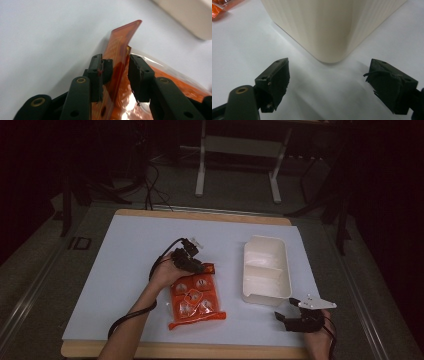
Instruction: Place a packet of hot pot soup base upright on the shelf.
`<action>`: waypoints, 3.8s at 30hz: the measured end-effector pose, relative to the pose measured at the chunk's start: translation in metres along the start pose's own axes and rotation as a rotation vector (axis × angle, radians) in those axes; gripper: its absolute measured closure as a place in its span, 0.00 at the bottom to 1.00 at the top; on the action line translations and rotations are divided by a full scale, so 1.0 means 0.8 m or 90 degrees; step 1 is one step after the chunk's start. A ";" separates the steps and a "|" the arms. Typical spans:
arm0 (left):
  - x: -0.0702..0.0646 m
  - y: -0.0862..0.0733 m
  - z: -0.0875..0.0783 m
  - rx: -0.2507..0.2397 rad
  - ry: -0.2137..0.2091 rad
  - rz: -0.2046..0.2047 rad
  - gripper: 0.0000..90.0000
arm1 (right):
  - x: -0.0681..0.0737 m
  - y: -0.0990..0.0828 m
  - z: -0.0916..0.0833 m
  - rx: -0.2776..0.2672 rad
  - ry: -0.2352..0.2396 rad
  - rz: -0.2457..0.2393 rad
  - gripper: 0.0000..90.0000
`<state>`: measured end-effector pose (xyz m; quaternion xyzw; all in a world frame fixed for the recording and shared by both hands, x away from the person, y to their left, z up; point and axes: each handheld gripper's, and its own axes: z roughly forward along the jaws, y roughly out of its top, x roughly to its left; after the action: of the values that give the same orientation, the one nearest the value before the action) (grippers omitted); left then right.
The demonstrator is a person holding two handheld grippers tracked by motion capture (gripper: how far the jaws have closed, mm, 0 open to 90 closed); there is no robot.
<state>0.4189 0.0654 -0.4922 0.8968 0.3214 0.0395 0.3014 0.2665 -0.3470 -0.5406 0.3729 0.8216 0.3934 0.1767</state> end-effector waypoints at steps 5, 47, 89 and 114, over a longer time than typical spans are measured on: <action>-0.004 0.006 0.019 0.043 0.036 0.007 0.76 | 0.000 0.000 0.000 0.001 0.001 -0.001 0.20; 0.008 0.026 -0.068 -0.035 -0.006 -0.002 1.00 | -0.001 0.000 0.000 -0.002 0.002 0.004 0.18; -0.008 0.075 -0.184 -0.222 -0.153 -0.052 1.00 | -0.003 0.001 -0.001 -0.005 -0.013 0.017 0.14; -0.013 0.103 -0.204 -0.314 -0.151 -0.058 1.00 | -0.002 0.001 -0.001 -0.006 -0.010 0.014 0.14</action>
<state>0.4126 0.0928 -0.3111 0.7791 0.3046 -0.0024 0.5479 0.2678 -0.3485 -0.5396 0.3842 0.8139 0.3965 0.1808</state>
